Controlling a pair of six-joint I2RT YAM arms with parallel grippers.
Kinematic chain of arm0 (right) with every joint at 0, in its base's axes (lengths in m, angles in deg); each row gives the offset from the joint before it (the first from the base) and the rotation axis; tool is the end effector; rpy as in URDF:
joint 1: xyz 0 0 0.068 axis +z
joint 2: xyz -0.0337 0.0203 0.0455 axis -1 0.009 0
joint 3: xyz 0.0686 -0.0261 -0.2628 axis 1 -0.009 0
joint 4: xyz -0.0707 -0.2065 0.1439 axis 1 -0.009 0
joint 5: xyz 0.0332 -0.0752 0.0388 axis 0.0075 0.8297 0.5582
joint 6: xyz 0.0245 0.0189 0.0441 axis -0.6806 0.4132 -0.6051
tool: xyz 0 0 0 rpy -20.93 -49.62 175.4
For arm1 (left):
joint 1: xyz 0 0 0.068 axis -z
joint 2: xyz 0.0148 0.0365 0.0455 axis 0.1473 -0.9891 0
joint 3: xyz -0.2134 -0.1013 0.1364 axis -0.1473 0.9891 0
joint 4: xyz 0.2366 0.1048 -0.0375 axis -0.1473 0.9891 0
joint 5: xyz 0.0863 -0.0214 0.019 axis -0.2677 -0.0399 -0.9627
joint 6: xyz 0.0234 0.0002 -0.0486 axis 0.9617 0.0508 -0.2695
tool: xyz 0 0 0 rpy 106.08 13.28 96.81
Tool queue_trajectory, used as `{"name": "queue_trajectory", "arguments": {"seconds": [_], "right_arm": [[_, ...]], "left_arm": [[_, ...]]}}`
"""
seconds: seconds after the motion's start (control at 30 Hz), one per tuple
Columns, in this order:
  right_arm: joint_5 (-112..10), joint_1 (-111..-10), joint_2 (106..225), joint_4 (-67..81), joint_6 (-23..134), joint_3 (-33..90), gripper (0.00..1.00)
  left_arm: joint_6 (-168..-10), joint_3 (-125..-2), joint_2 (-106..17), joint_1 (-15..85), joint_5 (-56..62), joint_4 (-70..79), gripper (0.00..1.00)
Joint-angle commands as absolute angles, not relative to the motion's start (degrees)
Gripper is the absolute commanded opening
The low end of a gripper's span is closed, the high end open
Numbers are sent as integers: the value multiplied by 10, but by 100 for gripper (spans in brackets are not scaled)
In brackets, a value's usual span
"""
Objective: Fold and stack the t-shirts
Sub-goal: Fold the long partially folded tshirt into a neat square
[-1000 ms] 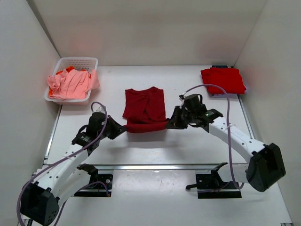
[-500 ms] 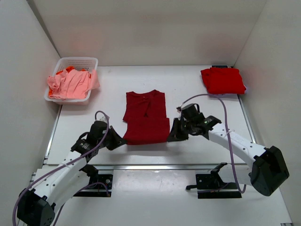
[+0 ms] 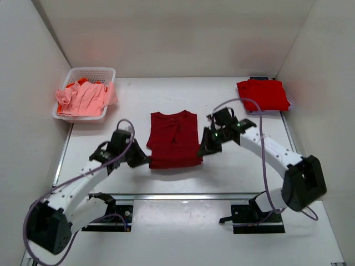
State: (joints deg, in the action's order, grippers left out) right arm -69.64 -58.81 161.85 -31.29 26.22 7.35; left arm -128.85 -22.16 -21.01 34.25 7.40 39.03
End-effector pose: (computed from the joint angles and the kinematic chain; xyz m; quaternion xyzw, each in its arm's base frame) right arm 0.2165 0.1469 0.2371 -0.0103 0.9458 0.3156 0.0752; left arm 0.1522 -0.0820 0.2019 -0.1740 0.9286 -0.2752 0.1781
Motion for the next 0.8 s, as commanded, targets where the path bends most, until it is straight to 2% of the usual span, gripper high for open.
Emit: {"name": "queue_trajectory", "arguments": {"seconds": [0.0,0.17,0.2,0.23,0.27,0.33,0.37,0.4,0.43,0.47,0.5,0.53,0.6,0.63,0.77], "right_arm": [[-685,-633,1690,-342,339,221,0],[-667,-687,1849,-366,395,453,0],[-649,-700,1895,-374,402,507,2],[-636,-702,1938,-384,404,568,4],[-630,-714,1960,-389,411,593,5],[-621,-729,2009,-388,416,654,15],[-609,-735,2014,-391,422,663,25],[-600,-741,2021,-379,423,663,34],[-594,-740,2016,-371,423,651,42],[-594,-751,2014,-362,426,640,43],[-600,-754,1995,-347,424,603,51],[-610,-757,1972,-321,426,563,60],[-617,-754,1938,-274,429,486,69],[-629,-758,1915,-242,432,440,77],[-668,-755,1919,-192,436,374,83]], "left_arm": [[-1236,-355,-289,295,57,345,0],[-1208,-519,-465,225,44,266,0],[-1197,-571,-515,215,36,253,3],[-1185,-593,-571,213,20,248,9],[-1186,-631,-616,205,18,224,22],[-1202,-673,-671,187,55,183,35],[-1208,-689,-685,172,71,147,60],[-1219,-699,-703,172,89,134,63],[-1222,-703,-711,171,100,130,62],[-1221,-701,-713,173,104,135,63],[-1219,-686,-707,175,105,137,60],[-1217,-657,-691,176,100,128,60],[-1218,-595,-658,187,93,102,59],[-1223,-554,-637,187,94,88,60],[-1212,-471,-584,199,111,93,57]]}}
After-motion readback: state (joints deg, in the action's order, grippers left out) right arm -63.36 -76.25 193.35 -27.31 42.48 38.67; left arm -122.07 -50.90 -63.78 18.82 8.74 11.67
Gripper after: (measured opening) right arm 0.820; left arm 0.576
